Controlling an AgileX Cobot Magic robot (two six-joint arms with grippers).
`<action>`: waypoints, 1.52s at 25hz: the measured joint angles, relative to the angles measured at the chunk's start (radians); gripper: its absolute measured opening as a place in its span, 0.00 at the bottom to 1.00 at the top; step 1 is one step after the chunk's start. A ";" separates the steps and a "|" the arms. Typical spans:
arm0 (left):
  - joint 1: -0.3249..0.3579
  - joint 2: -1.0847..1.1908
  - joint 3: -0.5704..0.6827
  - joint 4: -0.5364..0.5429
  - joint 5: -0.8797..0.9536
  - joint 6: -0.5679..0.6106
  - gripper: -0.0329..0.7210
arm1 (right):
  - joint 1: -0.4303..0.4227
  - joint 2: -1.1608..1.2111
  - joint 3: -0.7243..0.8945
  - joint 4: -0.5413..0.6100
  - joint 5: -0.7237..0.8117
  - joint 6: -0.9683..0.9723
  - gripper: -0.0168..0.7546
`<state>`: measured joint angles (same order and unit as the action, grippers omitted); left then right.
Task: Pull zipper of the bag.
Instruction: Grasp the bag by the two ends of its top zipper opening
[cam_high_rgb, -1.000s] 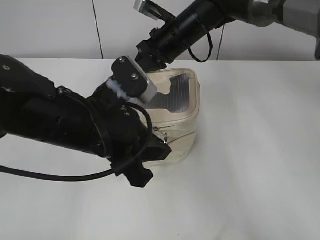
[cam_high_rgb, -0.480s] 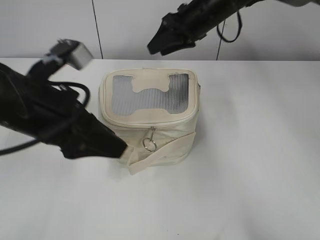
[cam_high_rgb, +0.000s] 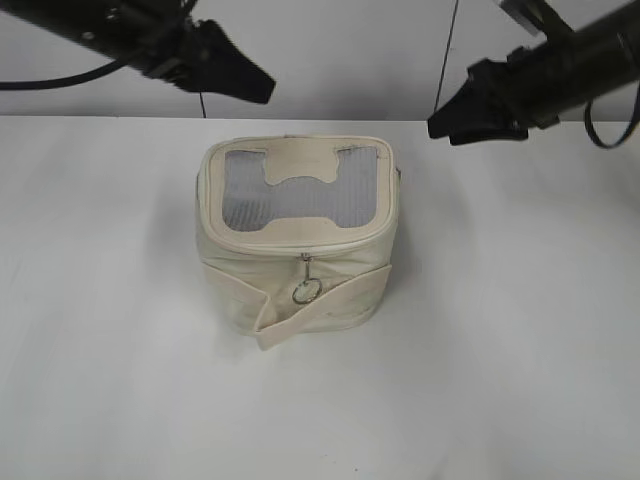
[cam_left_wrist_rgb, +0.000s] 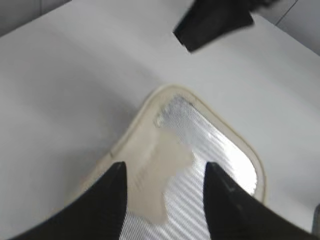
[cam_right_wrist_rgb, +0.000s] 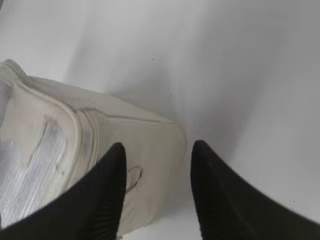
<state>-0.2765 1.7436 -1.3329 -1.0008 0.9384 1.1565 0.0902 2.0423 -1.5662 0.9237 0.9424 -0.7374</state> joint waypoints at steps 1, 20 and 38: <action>-0.012 0.067 -0.085 0.003 0.014 0.001 0.56 | -0.006 -0.053 0.143 0.076 -0.102 -0.088 0.47; -0.108 0.605 -0.814 0.128 0.274 -0.127 0.56 | 0.015 -0.235 0.793 0.887 -0.245 -1.131 0.47; -0.178 0.615 -0.815 0.257 0.278 -0.189 0.13 | 0.015 -0.227 0.793 0.897 -0.241 -1.205 0.47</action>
<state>-0.4544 2.3588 -2.1475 -0.7439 1.2165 0.9677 0.1051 1.8154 -0.7737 1.8205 0.7013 -1.9428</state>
